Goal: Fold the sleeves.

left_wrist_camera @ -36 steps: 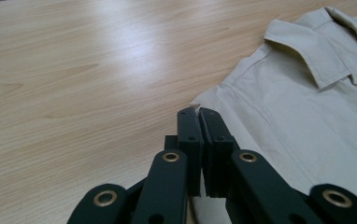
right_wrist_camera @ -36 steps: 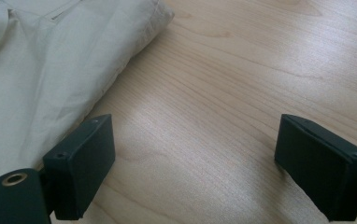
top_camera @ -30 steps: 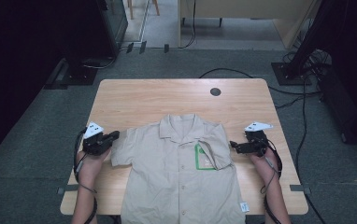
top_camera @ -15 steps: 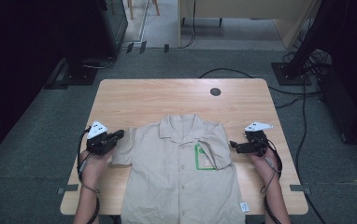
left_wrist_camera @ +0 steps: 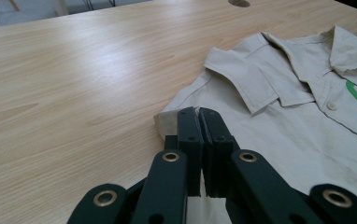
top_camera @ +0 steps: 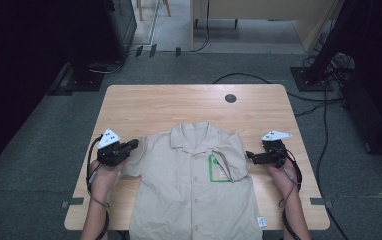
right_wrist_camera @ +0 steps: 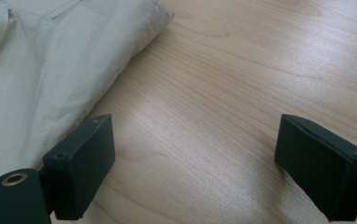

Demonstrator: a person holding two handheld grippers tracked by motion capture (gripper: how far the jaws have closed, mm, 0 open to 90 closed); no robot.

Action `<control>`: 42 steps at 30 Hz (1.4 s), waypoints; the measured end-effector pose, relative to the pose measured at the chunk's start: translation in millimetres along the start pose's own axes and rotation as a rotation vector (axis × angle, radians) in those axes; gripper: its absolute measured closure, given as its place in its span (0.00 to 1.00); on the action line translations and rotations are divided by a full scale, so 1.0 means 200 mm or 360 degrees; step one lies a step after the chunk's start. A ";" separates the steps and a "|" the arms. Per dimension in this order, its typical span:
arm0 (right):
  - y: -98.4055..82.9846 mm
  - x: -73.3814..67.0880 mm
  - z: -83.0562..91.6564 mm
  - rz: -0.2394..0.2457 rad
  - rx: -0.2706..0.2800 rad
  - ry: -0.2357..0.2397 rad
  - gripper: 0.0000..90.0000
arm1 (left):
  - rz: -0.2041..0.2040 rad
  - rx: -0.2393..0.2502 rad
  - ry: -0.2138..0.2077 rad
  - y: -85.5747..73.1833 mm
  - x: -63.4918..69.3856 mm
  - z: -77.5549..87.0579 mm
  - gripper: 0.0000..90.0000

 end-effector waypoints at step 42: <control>0.00 0.00 0.00 0.0001 0.0000 0.0000 0.13 | -0.0062 0.0050 -0.0204 0.10 0.21 -0.02 0.98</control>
Point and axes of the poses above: each handheld gripper's, and its own axes: z roughly backward along the jaws, y roughly out of its top, x roughly to its right, the point moved 5 cm from there along -z, roughly forward along the jaws, and after that the axes turned 5 degrees about -x, right-handed, at the moved point
